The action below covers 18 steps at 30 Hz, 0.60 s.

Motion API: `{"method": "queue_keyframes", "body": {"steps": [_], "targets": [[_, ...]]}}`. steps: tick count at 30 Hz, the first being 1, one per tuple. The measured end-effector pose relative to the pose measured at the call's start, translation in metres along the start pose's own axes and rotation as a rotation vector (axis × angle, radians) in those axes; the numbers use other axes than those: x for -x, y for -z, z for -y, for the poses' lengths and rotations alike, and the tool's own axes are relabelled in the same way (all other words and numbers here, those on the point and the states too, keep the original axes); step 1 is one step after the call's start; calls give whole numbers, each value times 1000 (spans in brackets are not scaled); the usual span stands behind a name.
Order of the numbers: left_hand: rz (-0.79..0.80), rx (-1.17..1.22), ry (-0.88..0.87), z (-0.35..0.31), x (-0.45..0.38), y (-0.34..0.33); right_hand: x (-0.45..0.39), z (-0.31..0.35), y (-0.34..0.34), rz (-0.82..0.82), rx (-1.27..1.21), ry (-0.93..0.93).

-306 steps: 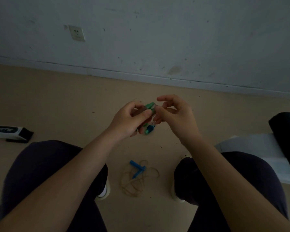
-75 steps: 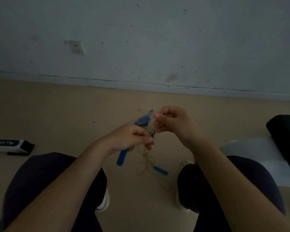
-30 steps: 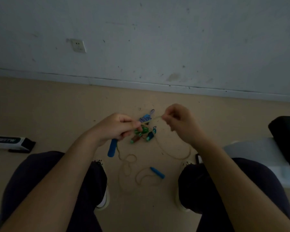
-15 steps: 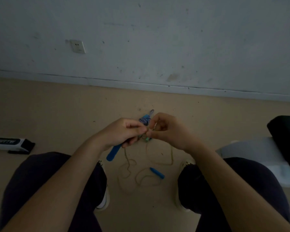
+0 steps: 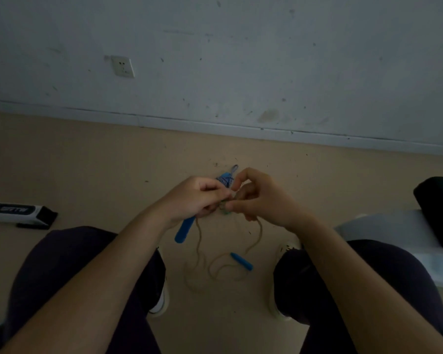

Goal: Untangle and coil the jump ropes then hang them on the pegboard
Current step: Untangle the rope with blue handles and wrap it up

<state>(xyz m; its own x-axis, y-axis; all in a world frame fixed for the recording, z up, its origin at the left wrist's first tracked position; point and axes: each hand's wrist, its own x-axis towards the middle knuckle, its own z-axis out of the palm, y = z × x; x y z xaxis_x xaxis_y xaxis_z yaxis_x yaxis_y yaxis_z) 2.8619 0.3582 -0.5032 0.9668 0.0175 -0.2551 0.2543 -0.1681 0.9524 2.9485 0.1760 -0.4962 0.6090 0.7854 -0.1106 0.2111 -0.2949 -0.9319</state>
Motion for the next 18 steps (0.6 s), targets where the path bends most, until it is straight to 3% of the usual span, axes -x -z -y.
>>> {"method": "queue_keyframes", "body": {"steps": [5, 9, 12, 18], "targets": [[-68, -64, -4, -3, -3, 3, -3, -3, -1, -47, 92, -27], [-150, -119, 14, -4, 1, 21, 2, -3, 25, -245, 235, -15], [-182, -112, 13, -3, 4, 30, 6, -3, 39, -366, 172, -27], [-63, -106, 3, 1, 2, 1, 4, 2, 5, -34, -73, -56]]}}
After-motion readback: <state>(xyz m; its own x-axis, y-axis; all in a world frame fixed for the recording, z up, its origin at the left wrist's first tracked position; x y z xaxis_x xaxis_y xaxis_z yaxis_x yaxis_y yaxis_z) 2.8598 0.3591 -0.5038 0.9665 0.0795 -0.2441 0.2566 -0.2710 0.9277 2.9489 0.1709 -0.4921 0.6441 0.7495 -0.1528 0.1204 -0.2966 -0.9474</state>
